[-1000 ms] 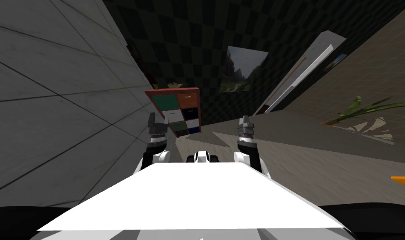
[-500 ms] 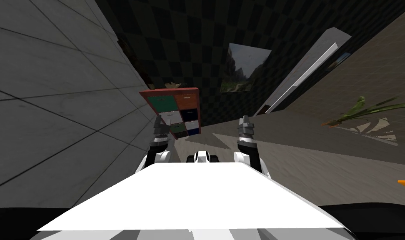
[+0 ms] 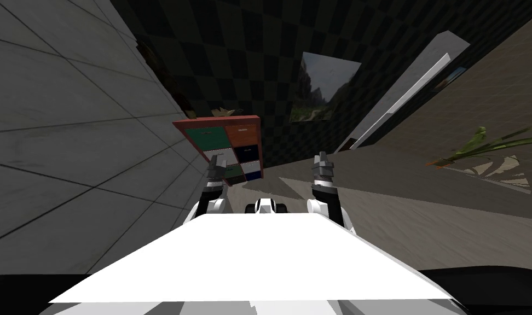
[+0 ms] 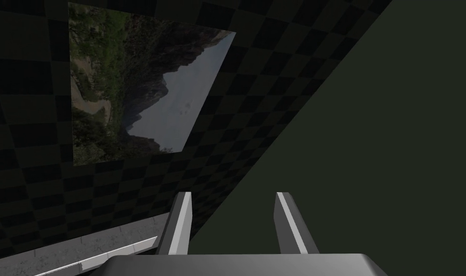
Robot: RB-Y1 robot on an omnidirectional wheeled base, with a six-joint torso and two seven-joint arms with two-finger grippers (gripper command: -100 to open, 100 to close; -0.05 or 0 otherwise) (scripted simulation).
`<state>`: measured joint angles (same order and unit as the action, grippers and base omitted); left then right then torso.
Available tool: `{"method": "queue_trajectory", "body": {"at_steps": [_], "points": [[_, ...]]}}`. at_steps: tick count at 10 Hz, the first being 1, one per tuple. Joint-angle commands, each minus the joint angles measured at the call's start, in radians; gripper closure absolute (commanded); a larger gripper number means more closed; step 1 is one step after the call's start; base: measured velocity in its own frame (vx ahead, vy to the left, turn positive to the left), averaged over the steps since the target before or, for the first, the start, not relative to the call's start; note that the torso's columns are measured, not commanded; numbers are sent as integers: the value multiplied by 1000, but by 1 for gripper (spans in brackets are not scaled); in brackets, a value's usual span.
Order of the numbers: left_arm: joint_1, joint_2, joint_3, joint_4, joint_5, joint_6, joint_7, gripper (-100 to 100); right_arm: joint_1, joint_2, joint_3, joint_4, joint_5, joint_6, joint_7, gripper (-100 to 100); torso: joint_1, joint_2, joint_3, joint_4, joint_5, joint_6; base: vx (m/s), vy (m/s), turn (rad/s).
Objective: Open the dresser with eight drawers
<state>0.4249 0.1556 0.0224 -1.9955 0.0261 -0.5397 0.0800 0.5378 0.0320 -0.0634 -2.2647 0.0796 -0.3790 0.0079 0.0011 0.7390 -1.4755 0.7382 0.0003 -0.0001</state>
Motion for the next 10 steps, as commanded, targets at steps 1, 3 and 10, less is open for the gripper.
{"method": "queue_trajectory", "body": {"at_steps": [1,3,10], "points": [[-14,-4,4,57,-4,-9,-7,-100,0,0,0,0,0,0,0,0,-1,0,0,0,0,0,114,-14,-6],[-25,-9,7,100,-7,-17,-12,-100,0,0,0,0,0,0,0,0,-2,1,0,0,-1,0,98,-13,-8],[-66,-12,18,261,-17,-47,-32,-100,0,0,0,0,0,0,0,0,-1,1,1,0,0,0,118,-6,-9]]}}
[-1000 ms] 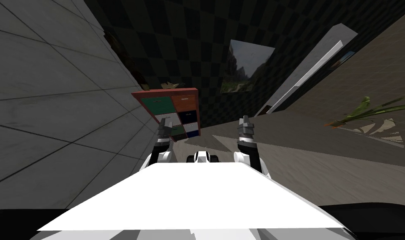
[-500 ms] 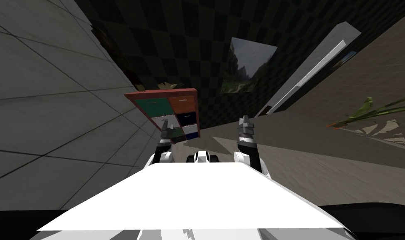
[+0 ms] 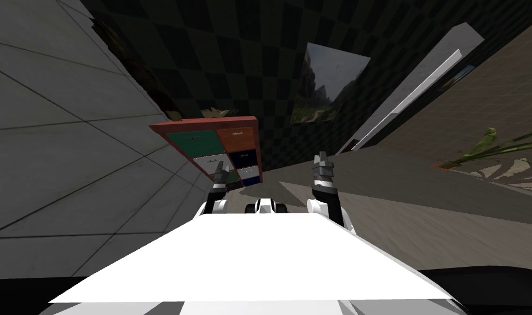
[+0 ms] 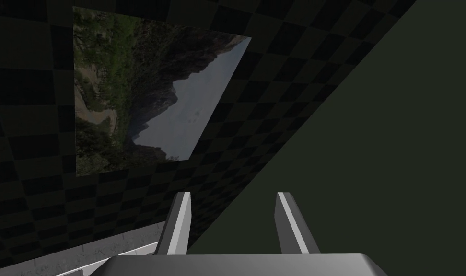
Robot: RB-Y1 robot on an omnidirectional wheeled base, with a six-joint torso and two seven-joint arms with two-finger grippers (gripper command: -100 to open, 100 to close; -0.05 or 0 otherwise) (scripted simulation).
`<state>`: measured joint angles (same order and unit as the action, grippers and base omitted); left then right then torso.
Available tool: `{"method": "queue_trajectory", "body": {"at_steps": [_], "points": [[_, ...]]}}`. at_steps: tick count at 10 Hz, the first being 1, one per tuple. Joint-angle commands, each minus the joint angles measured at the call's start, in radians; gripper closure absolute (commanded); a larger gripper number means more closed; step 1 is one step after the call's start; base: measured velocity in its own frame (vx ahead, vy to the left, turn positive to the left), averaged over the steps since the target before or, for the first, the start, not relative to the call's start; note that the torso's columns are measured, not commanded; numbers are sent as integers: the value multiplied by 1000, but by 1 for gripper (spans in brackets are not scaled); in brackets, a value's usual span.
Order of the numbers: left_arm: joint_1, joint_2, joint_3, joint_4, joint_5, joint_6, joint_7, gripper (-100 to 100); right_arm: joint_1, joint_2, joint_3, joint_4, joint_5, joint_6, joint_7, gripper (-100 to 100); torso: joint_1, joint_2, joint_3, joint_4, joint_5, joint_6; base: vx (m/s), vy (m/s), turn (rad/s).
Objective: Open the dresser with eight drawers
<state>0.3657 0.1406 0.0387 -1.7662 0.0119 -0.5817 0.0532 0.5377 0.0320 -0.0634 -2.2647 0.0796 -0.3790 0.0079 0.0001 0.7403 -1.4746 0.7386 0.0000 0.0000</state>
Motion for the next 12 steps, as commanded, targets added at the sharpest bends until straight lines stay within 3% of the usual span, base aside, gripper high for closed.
{"method": "queue_trajectory", "body": {"at_steps": [1,7,12], "points": [[-13,5,3,54,-4,-10,-8,-100,0,0,0,0,0,0,0,0,-1,0,0,0,0,0,107,-12,-7],[-55,3,14,215,-14,-40,-28,-100,0,0,0,0,0,0,0,0,0,-2,-1,-1,0,0,135,-8,-10],[-87,-36,22,340,-22,-64,-43,-100,0,0,0,0,0,0,0,0,0,-2,-1,-1,0,0,131,-8,-9]]}}
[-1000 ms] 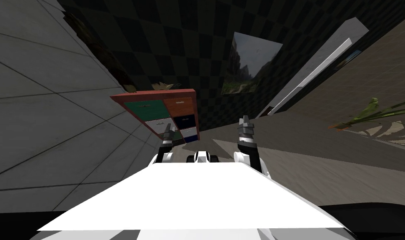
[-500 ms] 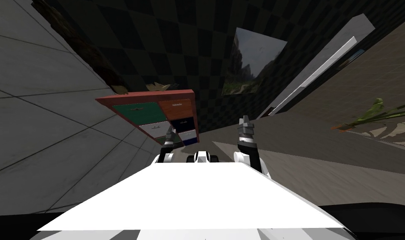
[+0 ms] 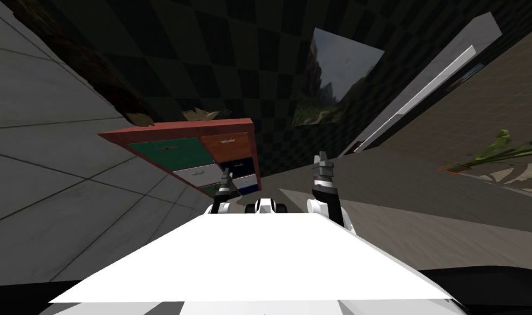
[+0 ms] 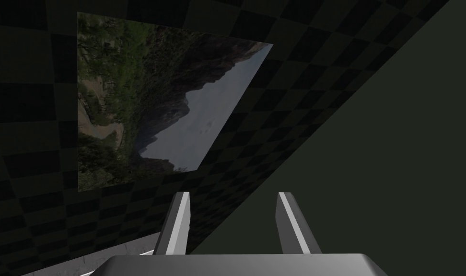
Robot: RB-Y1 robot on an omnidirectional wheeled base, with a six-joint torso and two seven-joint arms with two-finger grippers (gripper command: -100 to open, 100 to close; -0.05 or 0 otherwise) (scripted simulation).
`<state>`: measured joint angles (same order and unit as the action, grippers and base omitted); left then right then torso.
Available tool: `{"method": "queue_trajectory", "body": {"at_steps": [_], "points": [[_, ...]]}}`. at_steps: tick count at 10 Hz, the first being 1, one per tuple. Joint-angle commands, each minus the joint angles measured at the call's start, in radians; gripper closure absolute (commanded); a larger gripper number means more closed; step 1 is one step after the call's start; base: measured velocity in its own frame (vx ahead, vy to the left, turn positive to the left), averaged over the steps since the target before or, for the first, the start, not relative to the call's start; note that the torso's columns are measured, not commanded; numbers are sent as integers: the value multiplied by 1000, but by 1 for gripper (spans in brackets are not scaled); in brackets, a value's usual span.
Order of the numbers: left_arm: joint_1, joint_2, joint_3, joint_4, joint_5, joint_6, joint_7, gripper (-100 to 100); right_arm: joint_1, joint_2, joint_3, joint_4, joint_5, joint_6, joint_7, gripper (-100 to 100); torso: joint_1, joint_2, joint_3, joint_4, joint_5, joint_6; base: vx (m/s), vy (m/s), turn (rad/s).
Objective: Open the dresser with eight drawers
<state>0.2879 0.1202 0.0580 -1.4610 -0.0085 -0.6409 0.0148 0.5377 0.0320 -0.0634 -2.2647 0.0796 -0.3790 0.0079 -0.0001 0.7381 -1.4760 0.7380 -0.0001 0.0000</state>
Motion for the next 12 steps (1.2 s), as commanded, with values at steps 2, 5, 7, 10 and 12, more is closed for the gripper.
{"method": "queue_trajectory", "body": {"at_steps": [2,5,7,10,12], "points": [[-19,-46,5,69,-4,-11,-9,-100,0,0,0,0,0,0,0,0,0,1,1,0,0,0,93,-7,-6],[-21,-71,6,84,-5,-16,-10,-100,0,0,0,0,0,0,0,0,0,2,1,0,0,0,52,-1,-3],[-35,-66,12,51,-2,31,-6,-100,0,0,0,0,0,0,0,0,0,0,0,0,0,0,59,-1,-4],[-25,-67,9,65,-3,10,-6,100,0,0,0,0,0,0,0,0,0,3,2,1,0,0,-8,2,6],[-26,-19,12,54,-1,12,-6,-100,0,0,0,0,0,0,0,0,2,-5,-3,-2,1,0,-9,-19,18]]}}
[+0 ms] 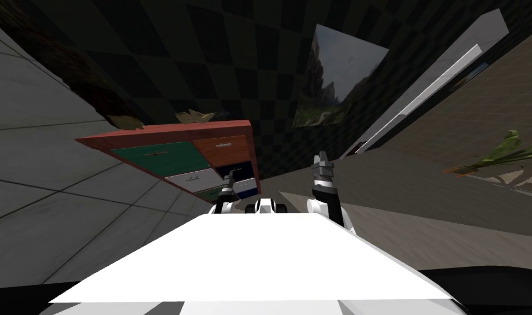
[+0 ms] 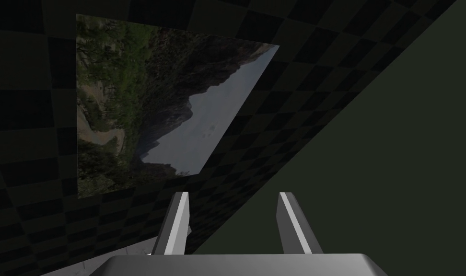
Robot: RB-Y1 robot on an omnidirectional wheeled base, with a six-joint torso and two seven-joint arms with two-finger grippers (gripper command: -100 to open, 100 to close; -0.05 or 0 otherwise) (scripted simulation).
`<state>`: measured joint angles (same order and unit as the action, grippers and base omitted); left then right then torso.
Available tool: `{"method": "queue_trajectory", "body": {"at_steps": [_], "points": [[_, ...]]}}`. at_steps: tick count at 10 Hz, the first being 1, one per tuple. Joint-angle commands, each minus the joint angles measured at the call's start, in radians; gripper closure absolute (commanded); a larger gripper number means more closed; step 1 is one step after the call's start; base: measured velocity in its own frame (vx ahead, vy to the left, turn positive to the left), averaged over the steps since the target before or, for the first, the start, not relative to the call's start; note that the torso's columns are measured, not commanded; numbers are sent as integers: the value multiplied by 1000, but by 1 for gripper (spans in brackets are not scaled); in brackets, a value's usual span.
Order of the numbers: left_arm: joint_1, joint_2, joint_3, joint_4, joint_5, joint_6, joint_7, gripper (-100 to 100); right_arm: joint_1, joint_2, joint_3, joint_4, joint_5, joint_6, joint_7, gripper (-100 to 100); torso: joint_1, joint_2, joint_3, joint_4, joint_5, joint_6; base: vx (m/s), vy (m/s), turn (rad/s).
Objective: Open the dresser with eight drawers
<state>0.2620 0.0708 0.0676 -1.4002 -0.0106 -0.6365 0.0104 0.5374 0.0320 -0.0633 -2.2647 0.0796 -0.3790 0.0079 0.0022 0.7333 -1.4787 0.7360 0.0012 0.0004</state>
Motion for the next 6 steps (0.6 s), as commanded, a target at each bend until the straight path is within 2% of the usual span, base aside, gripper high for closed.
{"method": "queue_trajectory", "body": {"at_steps": [1,4,6], "points": [[0,49,7,-17,5,19,-2,-100,0,0,0,0,0,0,0,0,-2,1,0,1,-1,0,3,-36,44],[-4,46,28,-55,20,79,-3,-100,0,0,0,0,0,0,0,0,-5,5,3,2,-2,0,6,-92,76],[-7,61,41,-77,29,117,-4,-100,0,0,0,0,0,0,0,0,-2,5,3,2,-1,0,-8,-90,73]]}}
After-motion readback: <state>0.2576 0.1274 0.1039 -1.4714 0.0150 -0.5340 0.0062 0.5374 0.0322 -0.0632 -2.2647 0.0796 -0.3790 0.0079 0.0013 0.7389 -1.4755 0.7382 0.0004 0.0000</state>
